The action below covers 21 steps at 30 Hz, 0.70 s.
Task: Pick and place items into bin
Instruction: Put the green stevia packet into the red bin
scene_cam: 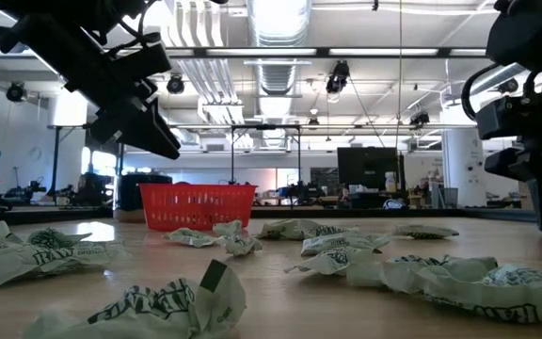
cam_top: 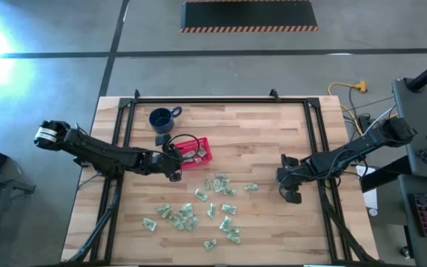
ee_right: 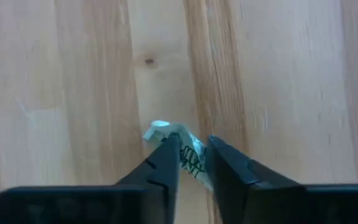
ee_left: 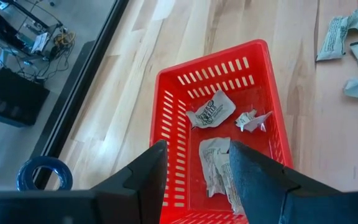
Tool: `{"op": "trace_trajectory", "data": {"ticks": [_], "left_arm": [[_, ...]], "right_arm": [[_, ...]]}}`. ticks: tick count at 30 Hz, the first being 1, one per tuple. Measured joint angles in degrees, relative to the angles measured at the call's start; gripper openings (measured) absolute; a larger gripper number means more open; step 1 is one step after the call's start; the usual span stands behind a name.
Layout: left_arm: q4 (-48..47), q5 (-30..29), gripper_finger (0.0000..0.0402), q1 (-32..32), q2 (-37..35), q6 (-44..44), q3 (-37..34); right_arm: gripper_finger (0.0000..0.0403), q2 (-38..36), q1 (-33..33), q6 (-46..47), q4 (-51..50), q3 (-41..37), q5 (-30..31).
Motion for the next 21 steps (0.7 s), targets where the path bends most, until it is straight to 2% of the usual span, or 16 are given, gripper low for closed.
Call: {"op": "trace_trajectory", "data": {"ticks": [3, 8, 12, 15, 21], "left_arm": [[0.0, 0.0, 0.0158, 0.0, 0.0, 0.0, 0.0], [-0.1, 0.1, 0.0158, 0.0, 0.0, 0.0, 0.0], [-0.5, 0.2, 0.0158, -0.3, 0.0, 0.0, 0.0], [-0.9, 0.8, 0.0158, -0.7, 0.0, 0.0, 0.0], [-1.1, 6.5, 0.0158, -1.8, -0.2, -0.1, -0.2]], "right_arm": [[0.0017, 0.0, 0.0, -0.5, 0.2, 0.0, 0.0], [0.0009, 0.0, 0.0, -0.9, 2.1, 0.8, 1.5], [0.0009, 0.0, 0.0, -4.8, 6.1, 3.1, 4.4], [0.0009, 0.0, 0.0, -9.5, 9.6, 5.5, 9.7], [0.0009, 0.0, -0.2, -19.2, 21.6, 8.0, 26.3]]}}
